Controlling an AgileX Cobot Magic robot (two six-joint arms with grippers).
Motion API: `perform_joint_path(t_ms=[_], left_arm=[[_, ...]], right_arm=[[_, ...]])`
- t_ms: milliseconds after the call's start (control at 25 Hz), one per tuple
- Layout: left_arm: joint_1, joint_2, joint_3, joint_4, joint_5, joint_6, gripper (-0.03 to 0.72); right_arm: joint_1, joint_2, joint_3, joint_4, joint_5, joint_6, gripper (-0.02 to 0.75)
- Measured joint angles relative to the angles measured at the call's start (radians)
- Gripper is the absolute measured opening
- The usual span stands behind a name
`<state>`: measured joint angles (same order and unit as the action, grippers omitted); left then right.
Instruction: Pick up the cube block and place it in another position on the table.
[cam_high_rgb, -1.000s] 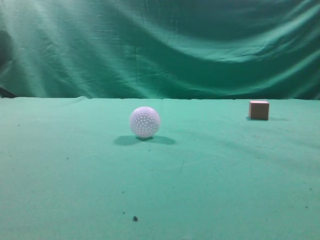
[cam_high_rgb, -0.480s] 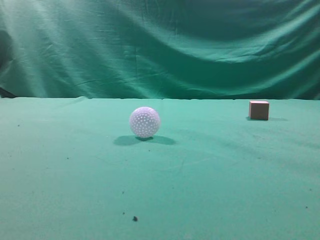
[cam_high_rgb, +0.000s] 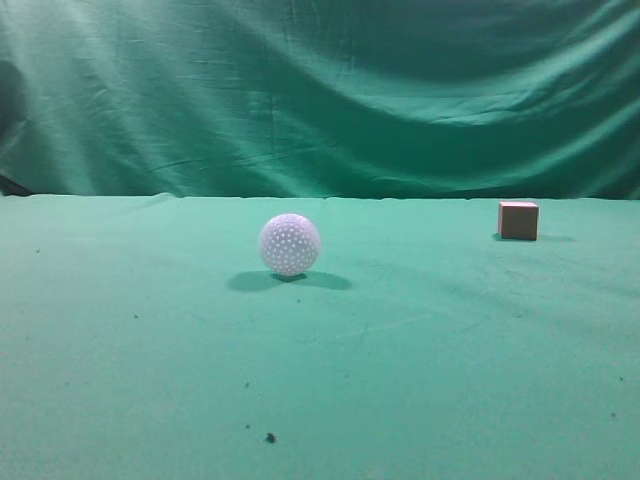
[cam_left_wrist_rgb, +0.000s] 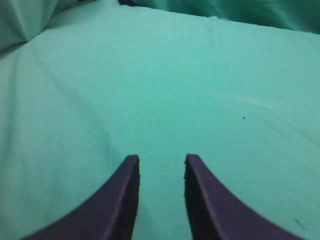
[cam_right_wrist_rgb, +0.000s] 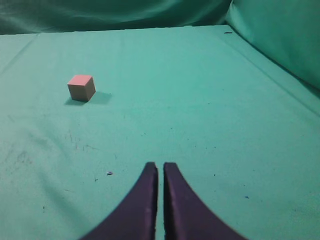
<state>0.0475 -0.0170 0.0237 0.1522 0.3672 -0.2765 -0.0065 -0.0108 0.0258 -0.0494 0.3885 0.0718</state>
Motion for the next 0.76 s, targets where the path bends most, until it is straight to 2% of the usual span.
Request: perform_joint_path(t_ms=[760], left_arm=[[0.000, 0.000, 0.000, 0.000, 0.000, 0.000, 0.262]], right_arm=[[0.000, 0.000, 0.000, 0.000, 0.000, 0.001, 0.000]])
